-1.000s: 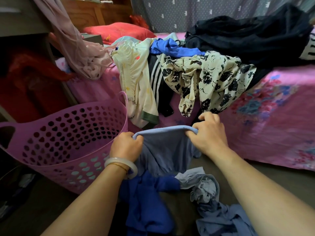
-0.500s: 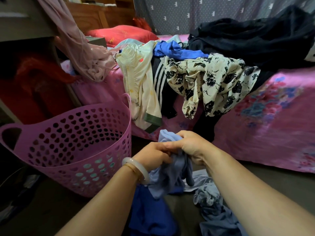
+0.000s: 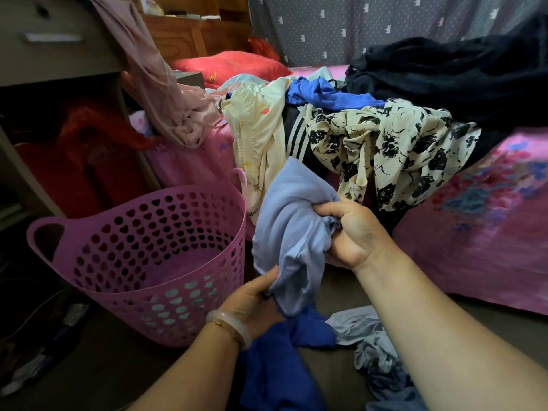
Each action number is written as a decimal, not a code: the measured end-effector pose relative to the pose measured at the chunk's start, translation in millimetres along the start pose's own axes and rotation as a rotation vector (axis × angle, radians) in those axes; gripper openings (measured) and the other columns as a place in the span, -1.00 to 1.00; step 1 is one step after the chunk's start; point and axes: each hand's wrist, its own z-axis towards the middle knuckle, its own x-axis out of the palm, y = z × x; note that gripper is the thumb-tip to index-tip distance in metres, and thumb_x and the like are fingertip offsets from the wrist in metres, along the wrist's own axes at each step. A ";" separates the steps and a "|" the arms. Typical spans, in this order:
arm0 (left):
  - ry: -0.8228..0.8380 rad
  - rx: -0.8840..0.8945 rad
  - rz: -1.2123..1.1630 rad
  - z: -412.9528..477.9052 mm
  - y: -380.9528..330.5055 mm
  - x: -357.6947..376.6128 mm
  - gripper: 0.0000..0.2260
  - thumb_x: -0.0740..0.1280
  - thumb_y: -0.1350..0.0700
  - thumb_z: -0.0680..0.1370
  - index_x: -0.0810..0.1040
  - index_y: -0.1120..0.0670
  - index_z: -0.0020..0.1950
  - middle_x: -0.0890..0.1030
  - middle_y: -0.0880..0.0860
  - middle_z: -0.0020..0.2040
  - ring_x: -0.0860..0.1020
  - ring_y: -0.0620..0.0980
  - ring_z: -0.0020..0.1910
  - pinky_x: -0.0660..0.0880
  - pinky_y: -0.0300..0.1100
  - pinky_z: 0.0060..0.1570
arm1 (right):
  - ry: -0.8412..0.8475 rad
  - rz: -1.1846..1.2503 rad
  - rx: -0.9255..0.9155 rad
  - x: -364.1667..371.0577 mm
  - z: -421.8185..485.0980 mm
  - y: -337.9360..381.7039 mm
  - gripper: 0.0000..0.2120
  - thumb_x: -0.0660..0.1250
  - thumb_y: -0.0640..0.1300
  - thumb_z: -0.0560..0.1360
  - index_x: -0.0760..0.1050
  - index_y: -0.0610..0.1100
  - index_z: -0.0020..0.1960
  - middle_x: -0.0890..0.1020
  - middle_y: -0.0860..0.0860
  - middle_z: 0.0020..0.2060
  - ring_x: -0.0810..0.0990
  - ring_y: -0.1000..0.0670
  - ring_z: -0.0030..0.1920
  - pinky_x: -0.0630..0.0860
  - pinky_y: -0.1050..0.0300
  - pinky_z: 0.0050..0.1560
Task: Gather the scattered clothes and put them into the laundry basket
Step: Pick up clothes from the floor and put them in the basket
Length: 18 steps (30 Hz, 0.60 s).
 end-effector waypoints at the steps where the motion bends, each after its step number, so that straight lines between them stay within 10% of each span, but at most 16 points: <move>1: 0.061 0.038 -0.051 0.1 -1.9 -1.0 -0.80 0.39 0.12 0.47 0.68 0.18 0.03 0.69 0.13 -0.08 0.68 0.07 -0.11 0.61 -0.05 -0.10 | -0.034 0.053 0.034 -1.0 4.3 -1.0 -0.75 0.26 -0.43 0.38 0.56 -0.30 0.03 0.54 -0.28 -0.08 0.53 -0.20 -0.01 0.47 -0.15 0.25; 6: 0.119 0.180 -0.180 -10.3 -23.7 -7.9 -0.58 0.58 0.16 0.13 0.69 0.23 -0.05 0.59 0.29 0.17 0.57 0.32 0.10 0.25 0.42 0.28 | -0.202 0.318 0.105 -26.3 35.0 -6.8 -0.19 0.60 -0.40 -0.19 0.50 -0.05 0.02 0.47 0.00 -0.05 0.51 -0.11 0.12 0.42 -0.06 0.29; 11: 0.113 0.301 -0.350 -26.0 -62.5 -9.0 -0.33 0.61 0.11 0.19 0.56 0.27 0.26 0.51 0.29 0.30 0.57 0.27 0.17 0.51 0.22 0.15 | -0.133 0.278 0.143 24.6 25.0 -15.8 -0.21 0.41 -0.40 0.09 0.47 -0.14 0.33 0.52 -0.12 0.29 0.52 -0.23 0.27 0.63 -0.12 -0.25; 14: 0.080 0.440 -0.325 -38.4 -105.7 -13.7 -0.39 0.49 0.05 0.34 0.49 0.26 0.33 0.51 0.27 0.30 0.56 0.23 0.20 0.51 0.16 0.17 | -0.090 0.345 0.144 68.1 34.4 -25.0 -0.73 0.22 -0.40 0.43 0.60 -0.34 0.07 0.65 -0.24 0.02 0.61 -0.18 0.18 0.55 -0.11 -0.08; 16: 0.064 0.509 -0.288 -46.7 -142.8 -21.5 -0.47 0.39 0.04 0.39 0.51 0.27 0.30 0.51 0.28 0.30 0.54 0.24 0.24 0.46 0.19 0.22 | -0.083 0.341 0.114 95.8 50.3 -30.5 -0.65 0.07 -0.37 0.57 0.57 -0.35 -0.24 0.59 -0.21 -0.29 0.66 -0.10 0.11 0.58 -0.01 0.05; 18: 0.007 0.558 -0.271 -52.8 -177.6 -29.1 -0.37 0.42 0.06 0.36 0.41 0.25 0.39 0.46 0.27 0.36 0.48 0.24 0.32 0.39 0.17 0.29 | -0.082 0.300 0.042 123.7 64.8 -34.5 -0.47 0.04 -0.38 0.60 0.43 -0.26 -0.52 0.45 -0.10 -0.57 0.69 0.06 -0.36 0.59 0.28 -0.34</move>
